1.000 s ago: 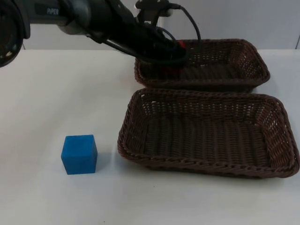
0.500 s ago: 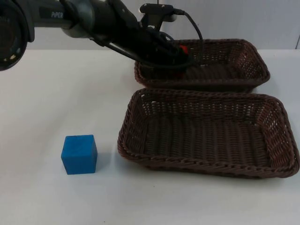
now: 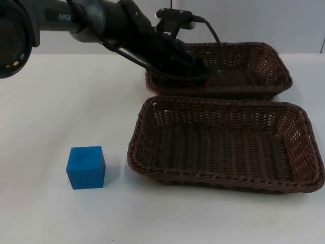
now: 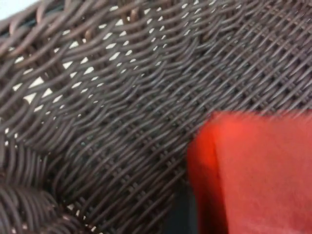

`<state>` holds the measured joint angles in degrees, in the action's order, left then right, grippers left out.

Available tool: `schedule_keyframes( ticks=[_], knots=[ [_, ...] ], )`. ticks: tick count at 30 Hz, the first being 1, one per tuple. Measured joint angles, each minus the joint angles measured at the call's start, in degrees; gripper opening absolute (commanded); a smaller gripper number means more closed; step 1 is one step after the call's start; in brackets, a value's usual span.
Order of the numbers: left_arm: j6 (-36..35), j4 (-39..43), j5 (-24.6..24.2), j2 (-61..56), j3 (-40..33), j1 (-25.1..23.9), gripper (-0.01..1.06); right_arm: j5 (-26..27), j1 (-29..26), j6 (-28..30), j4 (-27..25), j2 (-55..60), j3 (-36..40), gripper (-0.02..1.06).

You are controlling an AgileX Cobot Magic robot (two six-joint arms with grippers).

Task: Pick up one cube with the left hand and place it into the upper basket. Pick up one cube with the right hand and place it into the lower basket.

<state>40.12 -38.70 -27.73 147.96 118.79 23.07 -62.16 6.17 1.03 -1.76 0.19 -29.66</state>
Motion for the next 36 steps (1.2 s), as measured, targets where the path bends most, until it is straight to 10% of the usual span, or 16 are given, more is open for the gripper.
schedule_keyframes(
  ticks=[36],
  knots=[
    [-3.5, 2.3, -10.3, -20.9, 0.2, 0.1, 0.83, 0.0, 0.0, -0.1, 0.0, 0.0, 0.0, 1.05]
  ],
)
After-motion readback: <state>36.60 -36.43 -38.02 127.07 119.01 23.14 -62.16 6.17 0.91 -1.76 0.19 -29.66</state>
